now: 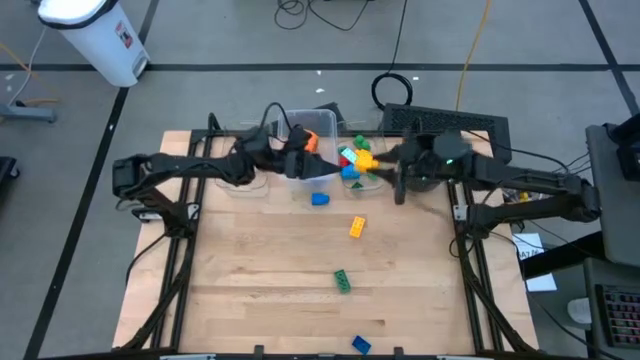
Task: Pick & Place Toys
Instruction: Put the left yellow game piece into the right transparent bin
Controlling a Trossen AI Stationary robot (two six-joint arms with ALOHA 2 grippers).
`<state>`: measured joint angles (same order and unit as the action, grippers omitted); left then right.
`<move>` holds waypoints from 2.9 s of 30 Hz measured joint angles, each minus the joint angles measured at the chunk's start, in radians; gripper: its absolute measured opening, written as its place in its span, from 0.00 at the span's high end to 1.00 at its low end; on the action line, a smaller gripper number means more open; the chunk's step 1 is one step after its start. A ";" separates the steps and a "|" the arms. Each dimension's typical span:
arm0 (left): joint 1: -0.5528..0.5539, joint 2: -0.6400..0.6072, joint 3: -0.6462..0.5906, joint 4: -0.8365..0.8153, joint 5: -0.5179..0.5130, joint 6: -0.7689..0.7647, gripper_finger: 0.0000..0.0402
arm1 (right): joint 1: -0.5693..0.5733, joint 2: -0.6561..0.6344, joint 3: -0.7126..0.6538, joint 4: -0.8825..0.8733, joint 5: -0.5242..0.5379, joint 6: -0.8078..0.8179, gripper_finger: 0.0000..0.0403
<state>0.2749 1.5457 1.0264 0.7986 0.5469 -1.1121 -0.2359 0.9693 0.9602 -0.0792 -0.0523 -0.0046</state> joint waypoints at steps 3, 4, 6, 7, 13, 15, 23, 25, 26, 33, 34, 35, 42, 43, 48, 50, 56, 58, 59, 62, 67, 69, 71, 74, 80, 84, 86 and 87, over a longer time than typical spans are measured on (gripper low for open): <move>0.009 -0.058 -0.004 -0.087 0.032 0.047 0.57 | -0.032 0.011 0.068 -0.031 -0.002 -0.002 0.69; 0.011 -0.078 -0.002 -0.108 0.034 0.067 0.57 | -0.039 0.025 0.092 -0.055 -0.001 -0.002 0.69; 0.012 -0.125 0.000 -0.185 0.045 0.106 0.58 | -0.053 0.058 0.159 -0.111 0.000 -0.007 0.69; 0.013 -0.138 -0.001 -0.215 0.047 0.131 0.59 | -0.059 0.079 0.198 -0.153 -0.001 -0.009 0.69; 0.011 -0.221 -0.001 -0.339 0.084 0.227 0.59 | -0.093 0.260 0.458 -0.415 -0.002 -0.053 0.69; 0.012 -0.235 -0.002 -0.363 0.111 0.242 0.59 | -0.111 0.335 0.529 -0.521 -0.003 -0.068 0.69; -0.039 -0.251 -0.002 -0.416 0.217 0.309 0.60 | -0.176 0.602 0.745 -0.879 -0.026 -0.100 0.69; -0.059 -0.246 -0.002 -0.447 0.223 0.330 0.60 | -0.188 0.659 0.775 -0.966 -0.026 -0.115 0.69; -0.068 -0.246 -0.002 -0.455 0.227 0.336 0.60 | -0.193 0.682 0.789 -0.983 -0.027 -0.117 0.69; -0.134 -0.246 -0.002 -0.481 0.234 0.381 0.60 | -0.239 0.806 0.801 -1.115 -0.027 -0.139 0.69; -0.141 -0.247 -0.002 -0.481 0.235 0.393 0.60 | -0.244 0.818 0.801 -1.136 -0.029 -0.139 0.69; -0.146 -0.248 -0.002 -0.482 0.236 0.403 0.60 | -0.248 0.832 0.801 -1.157 -0.029 -0.139 0.69; -0.153 -0.247 -0.002 -0.549 0.230 0.432 0.60 | -0.233 0.903 0.801 -1.237 -0.057 -0.141 0.69; -0.153 -0.247 -0.002 -0.563 0.230 0.432 0.60 | -0.232 0.911 0.801 -1.243 -0.057 -0.141 0.69; -0.159 -0.247 -0.002 -0.602 0.228 0.437 0.60 | -0.225 0.941 0.801 -1.263 -0.057 -0.149 0.69; -0.167 -0.247 -0.002 -0.603 0.217 0.438 0.60 | -0.225 0.941 0.800 -1.269 -0.052 -0.163 0.69; -0.190 -0.247 -0.002 -0.602 0.203 0.453 0.60 | -0.229 0.940 0.800 -1.266 -0.051 -0.166 0.69; -0.194 -0.247 -0.002 -0.602 0.203 0.455 0.60 | -0.231 0.939 0.796 -1.266 -0.050 -0.168 0.69; -0.196 -0.247 -0.002 -0.602 0.200 0.456 0.60 | -0.232 0.937 0.787 -1.257 -0.050 -0.169 0.69; -0.199 -0.247 -0.002 -0.602 0.175 0.456 0.60 | -0.232 0.939 0.738 -1.230 -0.046 -0.168 0.69; -0.199 -0.247 -0.002 -0.602 0.164 0.456 0.60 | -0.232 0.938 0.655 -1.193 -0.042 -0.147 0.69; -0.199 -0.247 -0.002 -0.602 0.160 0.460 0.60 | -0.232 0.939 0.622 -1.174 -0.042 -0.145 0.69; -0.199 -0.247 -0.002 -0.607 0.150 0.461 0.60 | -0.232 0.939 0.594 -1.142 -0.045 -0.131 0.69; -0.198 -0.247 -0.002 -0.615 0.132 0.463 0.60 | -0.232 0.939 0.566 -1.100 -0.049 -0.114 0.69; -0.198 -0.247 -0.002 -0.616 0.110 0.463 0.60 | -0.232 0.939 0.559 -1.061 -0.050 -0.113 0.69; -0.198 -0.247 -0.002 -0.616 0.104 0.463 0.60 | -0.232 0.939 0.559 -1.061 -0.050 -0.113 0.65; -0.198 -0.247 -0.002 -0.616 0.102 0.463 0.60 | -0.232 0.939 0.559 -1.061 -0.050 -0.113 0.62; -0.198 -0.247 -0.002 -0.616 0.098 0.463 0.60 | -0.232 0.939 0.559 -1.061 -0.050 -0.113 0.60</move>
<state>0.0769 1.2991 1.0245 0.1829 0.6445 -0.6496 -0.4679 1.9083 1.5192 -1.1400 -0.1020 -0.1172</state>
